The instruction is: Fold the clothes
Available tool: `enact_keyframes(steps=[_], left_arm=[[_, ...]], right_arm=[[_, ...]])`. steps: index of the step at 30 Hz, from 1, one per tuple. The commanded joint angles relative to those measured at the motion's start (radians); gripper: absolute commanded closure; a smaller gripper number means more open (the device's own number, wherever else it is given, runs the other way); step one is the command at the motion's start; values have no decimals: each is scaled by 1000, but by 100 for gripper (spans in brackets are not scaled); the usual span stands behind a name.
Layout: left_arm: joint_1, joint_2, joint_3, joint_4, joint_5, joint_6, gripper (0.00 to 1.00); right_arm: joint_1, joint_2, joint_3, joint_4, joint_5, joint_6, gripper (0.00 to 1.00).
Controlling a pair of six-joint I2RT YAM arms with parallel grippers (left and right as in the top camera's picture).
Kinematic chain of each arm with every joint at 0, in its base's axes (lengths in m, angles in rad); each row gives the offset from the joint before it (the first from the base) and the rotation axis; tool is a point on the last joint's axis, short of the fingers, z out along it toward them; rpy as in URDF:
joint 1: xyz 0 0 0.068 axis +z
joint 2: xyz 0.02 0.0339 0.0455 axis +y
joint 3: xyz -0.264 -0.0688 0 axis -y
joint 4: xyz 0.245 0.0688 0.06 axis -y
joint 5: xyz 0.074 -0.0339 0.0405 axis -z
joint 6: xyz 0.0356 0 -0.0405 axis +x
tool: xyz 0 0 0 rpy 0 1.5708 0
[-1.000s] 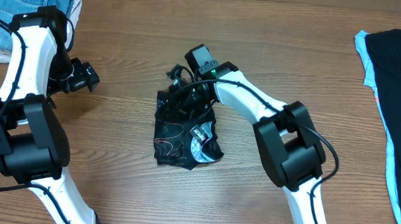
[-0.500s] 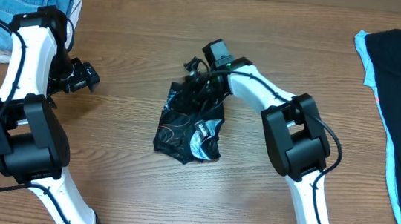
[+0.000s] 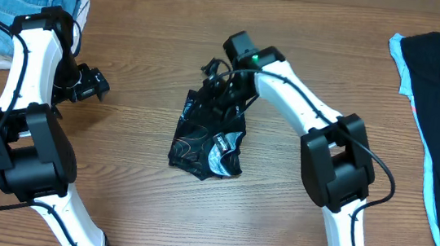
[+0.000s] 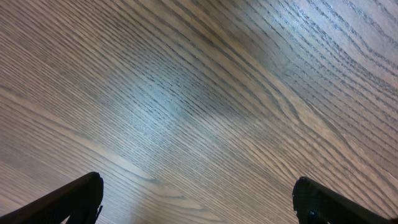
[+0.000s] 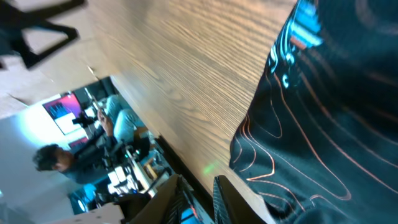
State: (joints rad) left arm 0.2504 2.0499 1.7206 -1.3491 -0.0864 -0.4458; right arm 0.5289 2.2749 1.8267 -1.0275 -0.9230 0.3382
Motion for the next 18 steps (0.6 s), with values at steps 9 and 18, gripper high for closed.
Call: enact_keyframes(steps=[9,18], left_arm=[[-2,-2,-3,-1,10,-6,0],[-2,-2,-3,-3,9,-6,0]], right_arm=[[87,-19,-373,325,6,110,68],[71,-103,-346,292,6,130,79]])
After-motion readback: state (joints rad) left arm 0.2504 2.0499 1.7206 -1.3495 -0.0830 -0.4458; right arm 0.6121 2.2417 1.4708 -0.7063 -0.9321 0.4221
